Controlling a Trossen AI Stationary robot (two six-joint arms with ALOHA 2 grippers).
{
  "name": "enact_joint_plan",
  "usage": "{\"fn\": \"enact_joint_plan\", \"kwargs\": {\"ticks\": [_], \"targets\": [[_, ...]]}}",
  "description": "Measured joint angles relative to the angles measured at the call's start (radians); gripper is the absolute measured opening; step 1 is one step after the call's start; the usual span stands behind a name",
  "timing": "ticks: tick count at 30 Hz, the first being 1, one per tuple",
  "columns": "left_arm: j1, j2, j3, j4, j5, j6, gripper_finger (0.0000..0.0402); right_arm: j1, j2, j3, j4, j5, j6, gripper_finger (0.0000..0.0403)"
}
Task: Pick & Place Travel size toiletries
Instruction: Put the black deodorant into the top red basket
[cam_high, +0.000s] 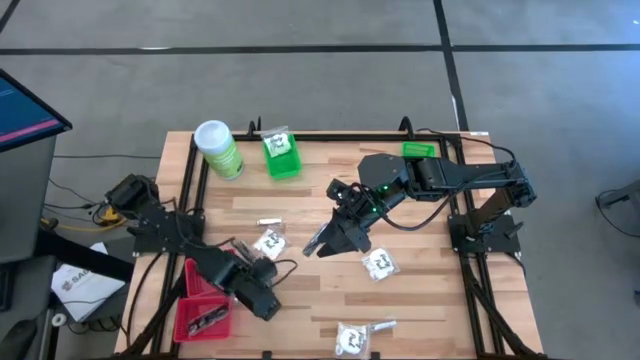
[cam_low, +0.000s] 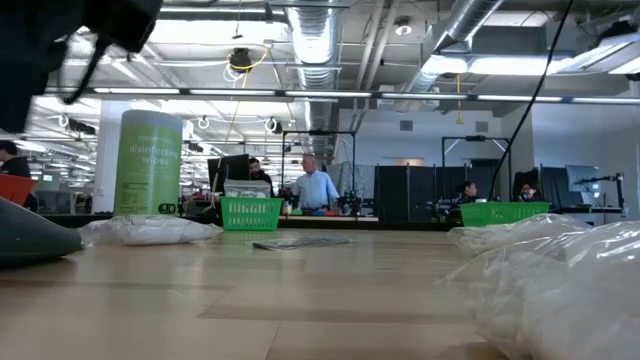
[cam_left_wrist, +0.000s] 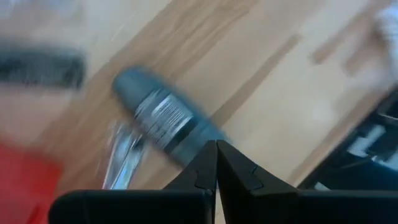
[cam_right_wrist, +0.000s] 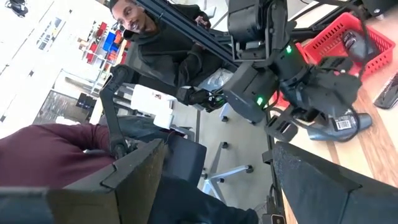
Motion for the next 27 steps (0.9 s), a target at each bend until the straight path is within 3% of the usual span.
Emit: {"fn": "enact_joint_plan", "kwargs": {"ticks": [10,20,23,27], "targets": [[-0.019,0.039,-0.001,-0.042,0.033,-0.263,0.0,0.0,0.0,0.0,0.004,0.026,0.023,0.0292],[-0.004,0.039,-0.001,-0.035,-0.013,-0.374,0.0005,-0.008,0.0,0.0,-0.07,0.024,-0.045,0.0292],[0.013,0.039,-0.001,-0.032,-0.003,-0.37,0.0025,-0.007,0.0,0.0,-0.08,0.024,-0.058,0.0292],[0.021,0.039,-0.001,-0.028,0.016,-0.372,0.0084,-0.008,0.0,0.0,-0.077,0.024,-0.048,0.0292]]}}
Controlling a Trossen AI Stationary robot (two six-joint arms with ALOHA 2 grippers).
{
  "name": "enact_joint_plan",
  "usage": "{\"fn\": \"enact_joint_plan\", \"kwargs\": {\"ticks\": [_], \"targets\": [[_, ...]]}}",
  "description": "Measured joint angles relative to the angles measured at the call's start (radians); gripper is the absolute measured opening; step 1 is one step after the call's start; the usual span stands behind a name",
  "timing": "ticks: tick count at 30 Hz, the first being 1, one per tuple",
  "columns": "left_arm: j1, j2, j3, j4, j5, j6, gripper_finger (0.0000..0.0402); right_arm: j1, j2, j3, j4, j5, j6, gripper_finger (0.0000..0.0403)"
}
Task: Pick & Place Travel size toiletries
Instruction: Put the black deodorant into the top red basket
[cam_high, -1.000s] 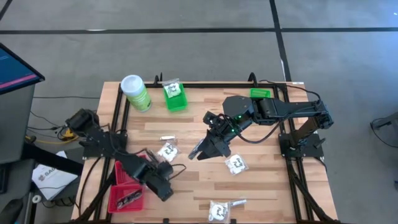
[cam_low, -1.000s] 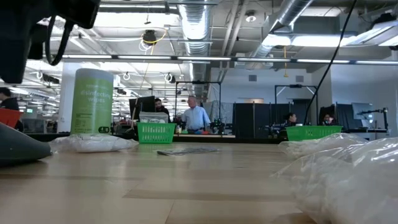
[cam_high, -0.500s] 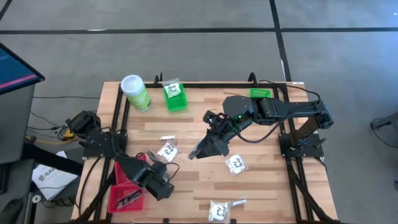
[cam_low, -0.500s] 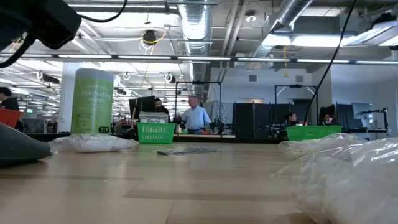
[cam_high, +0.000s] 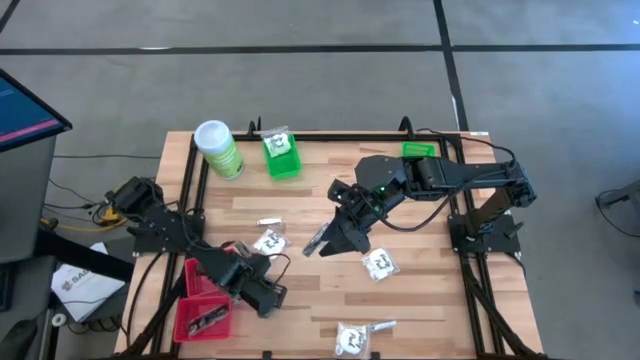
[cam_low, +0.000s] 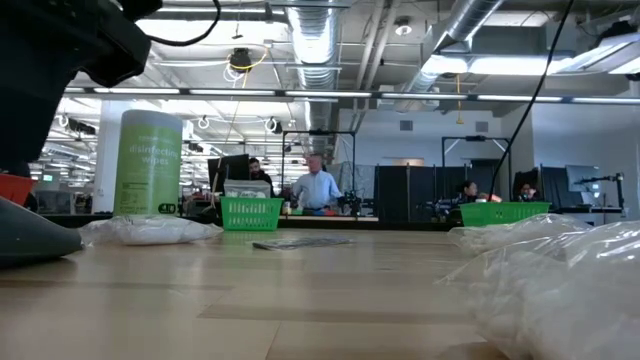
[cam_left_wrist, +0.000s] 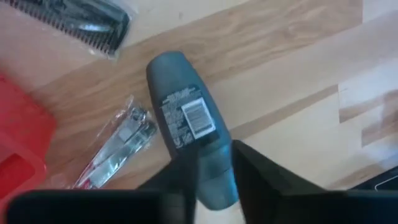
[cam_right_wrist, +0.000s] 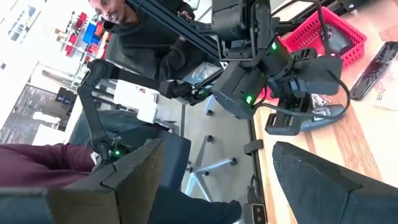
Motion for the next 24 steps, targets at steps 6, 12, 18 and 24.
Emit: {"fn": "enact_joint_plan", "kwargs": {"ticks": [6,12,18,24], "targets": [[-0.001,0.0,0.0,0.005,0.03,-0.018,0.0179,-0.001,0.0,0.0,0.001,0.0,0.002,0.0292],[-0.014,0.0,0.0,0.012,0.069,-0.07,0.0224,0.0,0.0,0.0,0.002,0.0,0.003,0.0292],[-0.019,0.0,0.0,0.022,0.07,-0.104,0.0231,0.0,0.0,0.0,0.002,0.001,0.003,0.0292],[-0.001,0.035,-0.001,0.043,0.106,-0.101,0.0228,0.0,0.0,0.0,0.002,0.001,0.003,0.0292]]}}
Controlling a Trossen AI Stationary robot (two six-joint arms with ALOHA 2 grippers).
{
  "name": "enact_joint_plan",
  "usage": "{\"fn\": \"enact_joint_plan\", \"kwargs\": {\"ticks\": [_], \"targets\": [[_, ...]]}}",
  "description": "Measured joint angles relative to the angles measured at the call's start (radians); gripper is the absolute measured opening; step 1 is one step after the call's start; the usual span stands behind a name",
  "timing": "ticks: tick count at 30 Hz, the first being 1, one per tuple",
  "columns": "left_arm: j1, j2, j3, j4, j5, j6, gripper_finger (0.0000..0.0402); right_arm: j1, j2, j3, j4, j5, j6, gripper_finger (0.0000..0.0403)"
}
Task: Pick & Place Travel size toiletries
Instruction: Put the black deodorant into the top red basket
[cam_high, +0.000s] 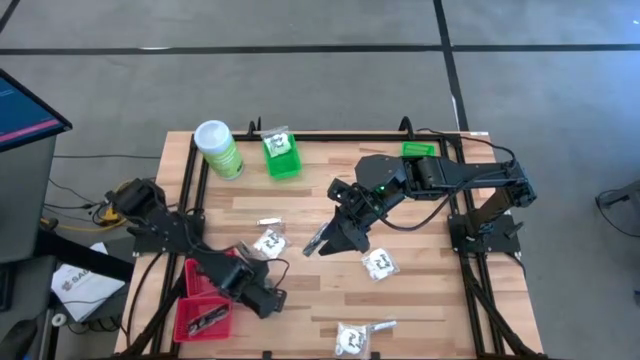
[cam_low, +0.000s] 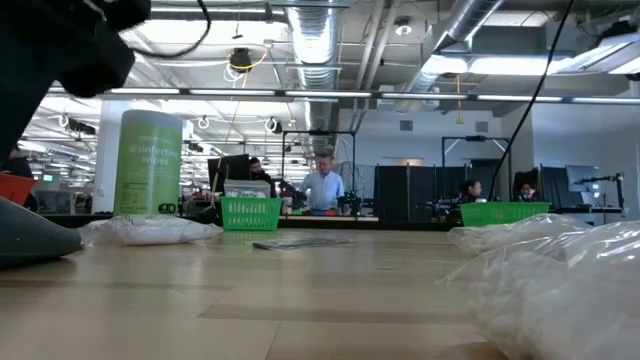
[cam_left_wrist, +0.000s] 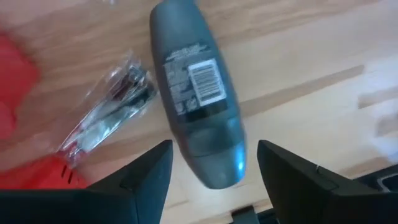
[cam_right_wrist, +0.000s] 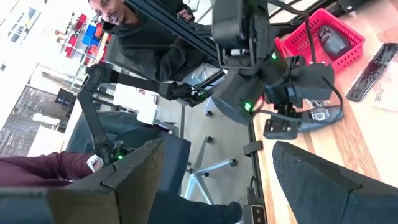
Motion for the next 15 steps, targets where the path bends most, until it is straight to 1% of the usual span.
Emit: {"fn": "enact_joint_plan", "kwargs": {"ticks": [4,10,15], "targets": [[0.013,0.048,0.0,0.024,0.051,0.0,0.0236,0.0,0.0,0.0,0.006,0.001,0.0,0.0292],[0.034,0.11,0.0,0.071,0.06,0.017,0.0256,0.0,0.0,0.0,0.012,0.001,0.0,0.0292],[0.056,0.145,0.001,0.079,0.072,0.06,0.0259,0.0,0.0,0.0,0.017,0.005,0.0,0.0292]]}}
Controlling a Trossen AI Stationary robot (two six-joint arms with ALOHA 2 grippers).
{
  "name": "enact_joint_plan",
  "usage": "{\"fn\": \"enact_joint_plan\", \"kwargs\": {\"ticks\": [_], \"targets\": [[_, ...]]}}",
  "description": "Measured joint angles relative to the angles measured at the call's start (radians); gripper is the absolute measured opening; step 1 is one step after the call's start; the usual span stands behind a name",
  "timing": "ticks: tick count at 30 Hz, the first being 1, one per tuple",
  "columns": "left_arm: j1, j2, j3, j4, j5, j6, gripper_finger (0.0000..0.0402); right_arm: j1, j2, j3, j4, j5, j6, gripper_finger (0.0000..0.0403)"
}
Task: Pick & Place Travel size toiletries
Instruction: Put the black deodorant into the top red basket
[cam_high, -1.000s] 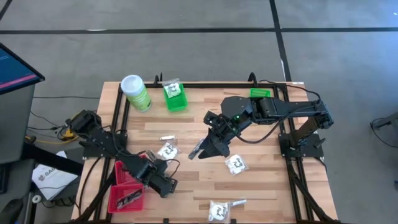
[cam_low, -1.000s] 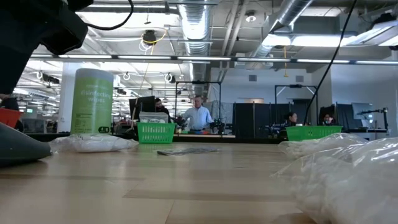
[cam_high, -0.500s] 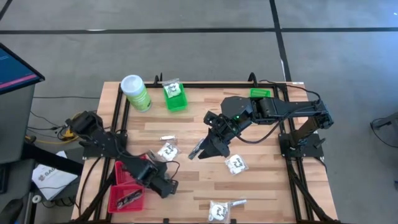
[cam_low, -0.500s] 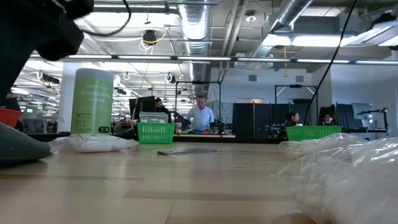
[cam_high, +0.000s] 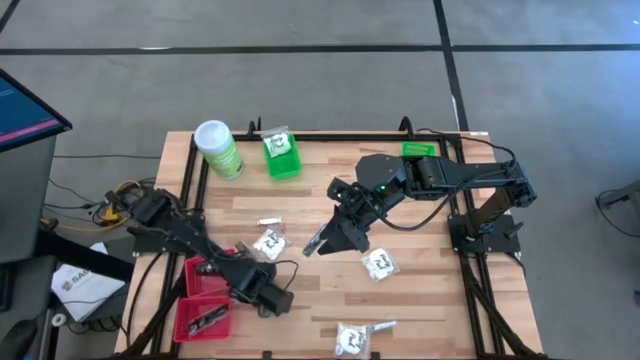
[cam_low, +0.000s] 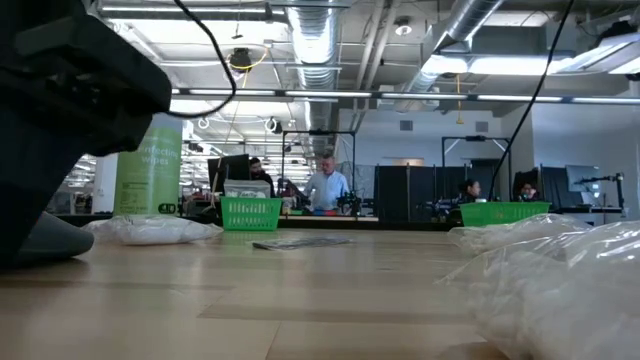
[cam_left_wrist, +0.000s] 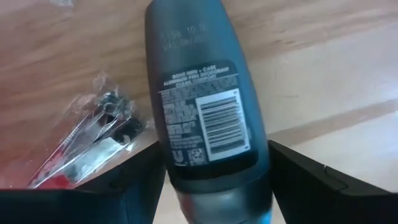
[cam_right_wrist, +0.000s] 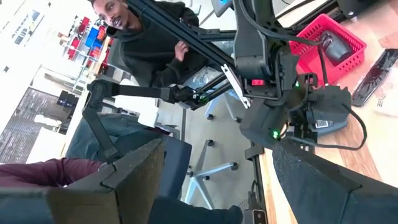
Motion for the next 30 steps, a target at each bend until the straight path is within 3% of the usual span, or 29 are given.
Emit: {"fn": "enact_joint_plan", "kwargs": {"ticks": [4,10,19,25,30], "targets": [[0.013,0.015,0.004,0.001,0.022,0.034,0.0251,0.0,0.0,0.0,0.0,0.0,0.0,0.0292],[0.017,0.005,0.001,-0.001,0.015,0.063,0.0204,0.0,0.0,0.0,0.0,0.0,0.0,0.0292],[0.013,-0.011,-0.002,0.005,-0.016,0.163,0.0204,0.0,0.0,0.0,0.0,0.0,0.0,0.0292],[0.02,-0.124,-0.001,-0.013,-0.098,0.268,0.0204,0.0,0.0,0.0,0.0,0.0,0.0,0.0292],[0.027,-0.261,-0.001,-0.177,-0.146,0.346,0.0204,0.0,0.0,0.0,0.005,0.0,0.0,0.0292]]}}
